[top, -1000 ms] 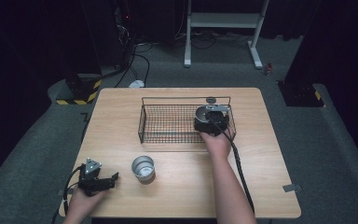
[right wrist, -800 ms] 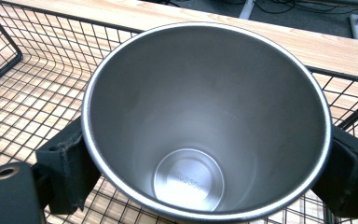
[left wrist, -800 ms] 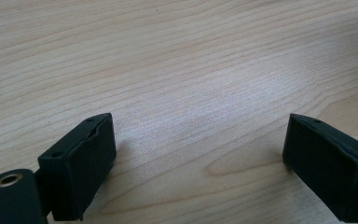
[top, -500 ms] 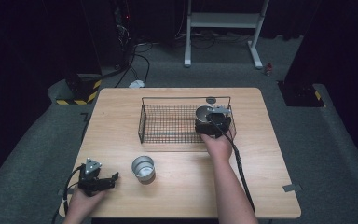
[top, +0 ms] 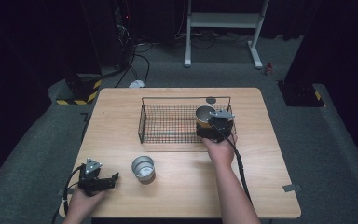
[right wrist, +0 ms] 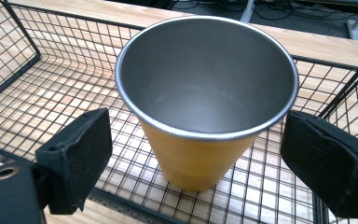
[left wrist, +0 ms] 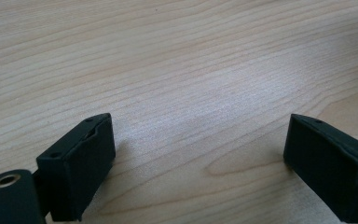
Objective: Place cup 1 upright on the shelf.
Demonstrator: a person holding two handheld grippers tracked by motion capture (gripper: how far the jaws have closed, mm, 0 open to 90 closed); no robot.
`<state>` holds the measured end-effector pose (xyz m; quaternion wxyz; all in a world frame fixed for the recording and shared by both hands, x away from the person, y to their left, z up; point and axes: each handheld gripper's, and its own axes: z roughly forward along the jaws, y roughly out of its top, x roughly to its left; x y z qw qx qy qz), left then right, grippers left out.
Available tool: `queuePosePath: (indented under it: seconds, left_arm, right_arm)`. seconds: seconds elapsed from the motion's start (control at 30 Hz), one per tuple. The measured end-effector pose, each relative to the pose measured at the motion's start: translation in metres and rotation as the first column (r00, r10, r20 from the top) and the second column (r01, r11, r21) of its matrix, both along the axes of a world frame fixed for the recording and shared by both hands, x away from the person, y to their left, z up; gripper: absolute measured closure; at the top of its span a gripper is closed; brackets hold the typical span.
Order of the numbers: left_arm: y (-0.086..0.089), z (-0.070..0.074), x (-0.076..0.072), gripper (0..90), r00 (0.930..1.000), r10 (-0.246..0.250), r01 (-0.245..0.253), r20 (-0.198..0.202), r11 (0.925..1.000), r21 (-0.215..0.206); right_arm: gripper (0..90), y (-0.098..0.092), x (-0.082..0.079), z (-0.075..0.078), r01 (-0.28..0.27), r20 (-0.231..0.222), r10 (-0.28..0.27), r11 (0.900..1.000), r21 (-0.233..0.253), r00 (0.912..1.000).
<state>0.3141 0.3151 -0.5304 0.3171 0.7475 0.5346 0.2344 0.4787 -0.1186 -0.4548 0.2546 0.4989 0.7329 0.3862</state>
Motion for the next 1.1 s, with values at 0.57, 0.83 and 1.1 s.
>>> queuePosePath:
  seconds: [0.57,0.83,1.1]
  left_arm:
    - [-0.001,0.000,0.001,6.3,0.9998,-0.018,0.018,-0.008,0.9998,0.003]
    - [-0.001,0.000,0.000,6.2,0.9998,-0.017,0.017,-0.008,0.9999,0.001]
    - [-0.001,0.000,0.001,6.0,0.9998,-0.017,0.017,-0.009,0.9999,0.001]
  right_arm:
    - [9.3,-0.012,-0.046,-0.003,-0.046,0.043,0.046,0.999,-0.007,0.9980]
    - [9.3,-0.017,-0.070,-0.014,-0.072,0.037,0.073,0.997,-0.024,0.9967]
    - [9.4,-0.024,-0.096,-0.031,-0.095,-0.006,0.095,0.994,-0.054,0.9955]
